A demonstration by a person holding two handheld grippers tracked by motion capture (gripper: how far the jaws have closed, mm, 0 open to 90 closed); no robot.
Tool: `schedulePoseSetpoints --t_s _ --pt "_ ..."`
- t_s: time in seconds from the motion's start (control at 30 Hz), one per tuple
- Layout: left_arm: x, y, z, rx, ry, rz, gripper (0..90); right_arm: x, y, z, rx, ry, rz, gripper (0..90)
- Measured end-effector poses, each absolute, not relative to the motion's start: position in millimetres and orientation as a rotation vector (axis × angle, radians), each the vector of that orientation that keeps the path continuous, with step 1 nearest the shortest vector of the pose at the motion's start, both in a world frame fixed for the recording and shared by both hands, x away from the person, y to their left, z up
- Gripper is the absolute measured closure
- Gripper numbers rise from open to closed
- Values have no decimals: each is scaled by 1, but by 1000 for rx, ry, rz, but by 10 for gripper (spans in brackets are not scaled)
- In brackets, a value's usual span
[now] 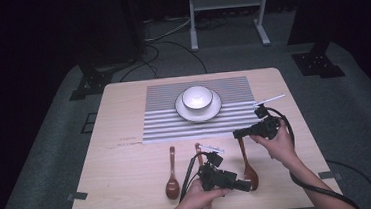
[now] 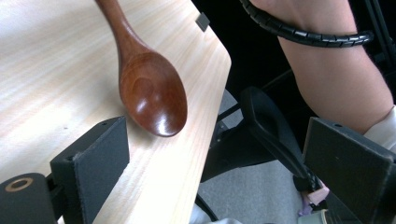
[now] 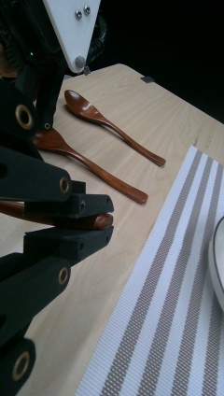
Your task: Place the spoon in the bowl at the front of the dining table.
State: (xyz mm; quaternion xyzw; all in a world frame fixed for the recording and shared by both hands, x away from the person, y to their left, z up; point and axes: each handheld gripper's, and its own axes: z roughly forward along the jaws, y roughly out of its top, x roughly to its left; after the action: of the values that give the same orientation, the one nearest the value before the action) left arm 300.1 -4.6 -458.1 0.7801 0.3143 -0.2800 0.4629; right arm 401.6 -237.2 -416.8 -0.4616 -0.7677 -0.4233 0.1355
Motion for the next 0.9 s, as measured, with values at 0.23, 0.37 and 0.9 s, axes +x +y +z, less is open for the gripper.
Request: schedulePoseSetpoints --t_s 0.23,0.37,0.9 --pt "303 3 -455 1914 790 -648 61 413 -236 -410 -1349 -2207 -1224 832" --pt "304 7 -454 1918 794 -633 61 421 -235 -408 -1364 -2189 -1211 832" --pt "306 11 -453 1922 790 -616 61 452 -232 -397 -1415 -2153 -1217 831"
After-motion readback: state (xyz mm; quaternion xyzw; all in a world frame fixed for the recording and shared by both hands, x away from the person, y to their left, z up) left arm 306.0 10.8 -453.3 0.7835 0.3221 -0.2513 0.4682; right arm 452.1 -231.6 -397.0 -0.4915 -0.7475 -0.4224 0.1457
